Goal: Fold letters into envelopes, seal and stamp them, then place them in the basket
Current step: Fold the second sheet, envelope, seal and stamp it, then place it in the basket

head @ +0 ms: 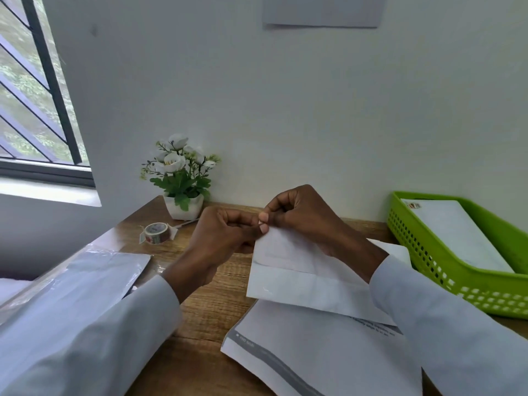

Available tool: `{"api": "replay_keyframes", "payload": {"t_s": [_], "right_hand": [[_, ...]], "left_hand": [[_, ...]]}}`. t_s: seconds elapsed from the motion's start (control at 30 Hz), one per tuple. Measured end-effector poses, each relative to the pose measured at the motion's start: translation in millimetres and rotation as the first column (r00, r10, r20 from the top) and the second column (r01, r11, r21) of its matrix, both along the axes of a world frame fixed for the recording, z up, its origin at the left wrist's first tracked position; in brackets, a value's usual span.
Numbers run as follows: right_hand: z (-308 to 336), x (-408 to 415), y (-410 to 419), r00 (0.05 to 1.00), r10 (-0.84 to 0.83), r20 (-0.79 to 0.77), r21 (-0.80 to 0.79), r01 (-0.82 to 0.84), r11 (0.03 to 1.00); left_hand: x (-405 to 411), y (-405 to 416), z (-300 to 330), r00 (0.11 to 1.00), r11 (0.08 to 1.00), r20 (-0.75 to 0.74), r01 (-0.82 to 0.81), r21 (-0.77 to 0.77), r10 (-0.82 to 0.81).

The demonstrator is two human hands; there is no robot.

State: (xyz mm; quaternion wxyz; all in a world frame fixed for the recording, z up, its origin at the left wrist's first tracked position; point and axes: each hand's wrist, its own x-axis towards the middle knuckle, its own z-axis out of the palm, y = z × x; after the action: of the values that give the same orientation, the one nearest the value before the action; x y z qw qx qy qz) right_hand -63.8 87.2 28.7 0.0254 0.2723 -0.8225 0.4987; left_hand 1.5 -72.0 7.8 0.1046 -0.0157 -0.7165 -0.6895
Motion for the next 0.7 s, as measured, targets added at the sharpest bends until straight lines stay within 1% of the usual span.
{"api": "replay_keyframes", "payload": {"t_s": [0.2,0.43,0.6,0.7], "right_hand": [[-3,-9,-8,0.996,-0.091,-0.023,-0.005,0.091,0.996],[6,-16,-8,0.994,-0.100,-0.043,0.003,0.101,0.995],[12,-27,-5,0.993,-0.103,-0.058,0.000,0.103,0.995],[13,-33,-4,0.993,-0.100,-0.065,0.013,0.101,0.995]], "left_hand": [[-3,-8,-2,0.998,1.000,0.069,0.006,0.023,-0.007],[-4,-11,-2,0.991,0.999,0.124,0.038,0.025,-0.041],[-4,-12,-2,0.980,0.995,0.175,0.097,0.007,-0.096],[-5,-13,-3,0.962,0.988,0.236,0.153,-0.035,-0.141]]}}
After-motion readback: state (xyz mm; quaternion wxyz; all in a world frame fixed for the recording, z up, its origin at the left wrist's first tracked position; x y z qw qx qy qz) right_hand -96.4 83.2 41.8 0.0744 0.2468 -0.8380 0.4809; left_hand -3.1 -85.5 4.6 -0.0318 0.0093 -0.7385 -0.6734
